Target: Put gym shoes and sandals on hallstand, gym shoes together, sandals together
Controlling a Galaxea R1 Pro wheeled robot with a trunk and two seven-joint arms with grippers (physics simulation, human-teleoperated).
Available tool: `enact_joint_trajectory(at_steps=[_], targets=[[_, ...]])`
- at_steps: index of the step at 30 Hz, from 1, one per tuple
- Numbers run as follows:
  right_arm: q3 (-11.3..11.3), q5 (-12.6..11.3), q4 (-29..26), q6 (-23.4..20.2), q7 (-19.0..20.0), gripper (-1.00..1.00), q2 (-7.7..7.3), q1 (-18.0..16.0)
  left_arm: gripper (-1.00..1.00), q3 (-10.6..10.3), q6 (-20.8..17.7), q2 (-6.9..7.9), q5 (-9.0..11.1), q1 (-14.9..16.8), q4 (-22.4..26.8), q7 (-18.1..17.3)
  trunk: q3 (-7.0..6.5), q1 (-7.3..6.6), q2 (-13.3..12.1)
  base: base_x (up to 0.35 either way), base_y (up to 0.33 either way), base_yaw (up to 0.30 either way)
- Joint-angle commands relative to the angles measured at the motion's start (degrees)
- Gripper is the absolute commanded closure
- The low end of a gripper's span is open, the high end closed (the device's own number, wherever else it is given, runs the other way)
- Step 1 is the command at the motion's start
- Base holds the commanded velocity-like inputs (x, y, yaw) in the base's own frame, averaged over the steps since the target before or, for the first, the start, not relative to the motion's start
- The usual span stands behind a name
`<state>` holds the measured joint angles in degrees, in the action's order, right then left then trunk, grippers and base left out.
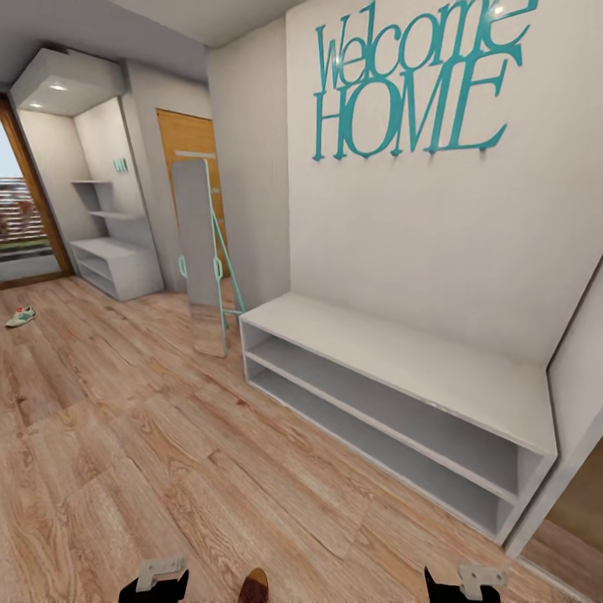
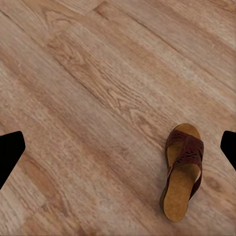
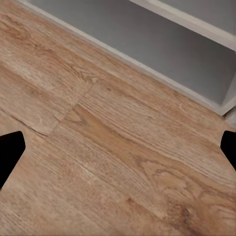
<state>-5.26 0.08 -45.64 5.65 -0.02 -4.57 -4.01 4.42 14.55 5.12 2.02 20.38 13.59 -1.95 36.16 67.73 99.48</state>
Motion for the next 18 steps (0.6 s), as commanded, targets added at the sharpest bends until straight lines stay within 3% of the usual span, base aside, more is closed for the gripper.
enact_joint_trajectory(at_steps=[1,10,18], targets=[[-0.04,0.01,0.03,0.17,0.02,-1.00,0.00,-0.03,-1.00,0.25,0.15,-0.02,0.20,0.05,-0.05,-0.21,0.33,0.22,0.44,0.000,0.000,0.000],[-0.15,-0.13,-0.25,-0.08,0.26,-1.00,0.00,-0.03,-1.00,0.06,-0.10,-0.24,0.04,0.18,-0.06,-0.47,2.76,2.20,4.05,0.000,0.000,0.000],[-0.09,-0.17,-1.69,-0.28,0.35,-1.00,0.00,-0.26,-1.00,-1.35,-0.50,-0.61,-0.17,0.89,0.21,-0.51,4.93,3.95,7.26,0.000,0.000,0.000]])
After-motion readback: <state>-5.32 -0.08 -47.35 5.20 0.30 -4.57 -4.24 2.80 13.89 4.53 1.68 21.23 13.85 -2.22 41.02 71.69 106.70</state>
